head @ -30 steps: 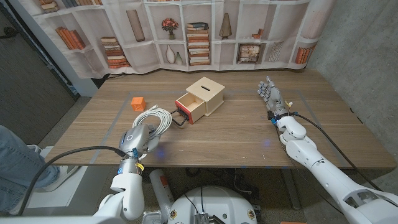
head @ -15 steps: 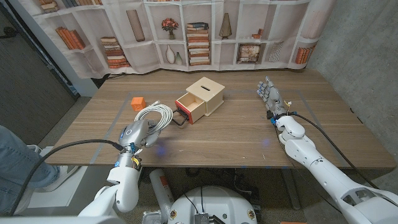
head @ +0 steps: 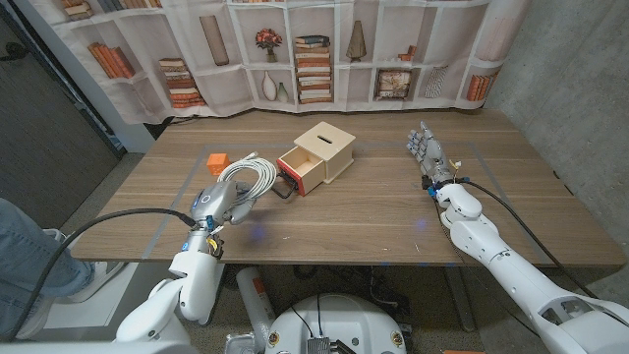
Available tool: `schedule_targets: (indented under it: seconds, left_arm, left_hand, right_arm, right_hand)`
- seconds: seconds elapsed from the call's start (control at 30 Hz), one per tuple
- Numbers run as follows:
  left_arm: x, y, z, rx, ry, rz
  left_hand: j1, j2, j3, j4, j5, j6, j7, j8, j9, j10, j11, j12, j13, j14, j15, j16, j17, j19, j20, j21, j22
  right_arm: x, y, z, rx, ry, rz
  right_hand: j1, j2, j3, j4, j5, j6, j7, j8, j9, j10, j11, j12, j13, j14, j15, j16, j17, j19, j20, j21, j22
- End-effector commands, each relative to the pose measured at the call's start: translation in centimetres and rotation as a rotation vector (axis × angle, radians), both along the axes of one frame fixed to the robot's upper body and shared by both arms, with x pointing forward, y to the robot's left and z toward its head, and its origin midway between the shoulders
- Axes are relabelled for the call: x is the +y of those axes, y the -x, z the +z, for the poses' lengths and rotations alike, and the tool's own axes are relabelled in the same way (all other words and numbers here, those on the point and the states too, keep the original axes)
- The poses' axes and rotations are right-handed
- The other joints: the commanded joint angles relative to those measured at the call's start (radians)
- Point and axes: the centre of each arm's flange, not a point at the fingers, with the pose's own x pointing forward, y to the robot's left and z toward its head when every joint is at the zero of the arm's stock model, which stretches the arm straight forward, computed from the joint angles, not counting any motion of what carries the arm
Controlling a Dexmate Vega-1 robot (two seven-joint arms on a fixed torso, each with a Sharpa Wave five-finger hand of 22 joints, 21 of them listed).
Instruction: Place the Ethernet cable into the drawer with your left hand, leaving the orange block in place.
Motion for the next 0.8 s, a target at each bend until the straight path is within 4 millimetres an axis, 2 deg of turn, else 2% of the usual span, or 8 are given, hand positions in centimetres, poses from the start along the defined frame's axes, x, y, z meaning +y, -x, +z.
schedule_targets:
  seconds: [0.03, 0.8]
  left_arm:
    - [-0.2, -0.9, 0.8, -0.018, -0.032, -0.085]
    - [0.8, -1.6, 2.4, -0.083, -0.063, -0.116]
  left_hand:
    - [0.004, 0.01, 0.042, 0.043, 0.005, 0.053, -0.027, 0.008, 0.005, 0.013, -0.019, -0.002, 0.002, 0.0, -0.064, 0.0, 0.002, -0.002, -0.027, -0.004, 0.002]
    - [-0.002, 0.005, 0.043, 0.043, 0.005, 0.06, -0.032, 0.007, 0.004, 0.018, -0.025, -0.003, 0.002, -0.008, -0.066, -0.002, 0.003, -0.013, -0.029, -0.007, 0.002]
  right_arm:
    - [-0.4, -0.1, -0.5, 0.003, -0.014, -0.003]
    - [-0.1, 0.1, -0.4, 0.004, -0.008, -0.007]
  right_hand:
    - [0.002, 0.006, -0.002, 0.001, 0.0, 0.009, -0.003, -0.003, 0.003, 0.006, -0.001, 0.001, 0.004, 0.002, -0.001, -0.002, 0.004, 0.009, -0.031, -0.001, 0.003]
    - [0.002, 0.007, -0.004, 0.001, 0.0, 0.009, -0.002, -0.003, 0.003, 0.007, 0.0, 0.0, 0.004, 0.002, -0.001, -0.002, 0.004, 0.011, -0.031, -0.001, 0.003]
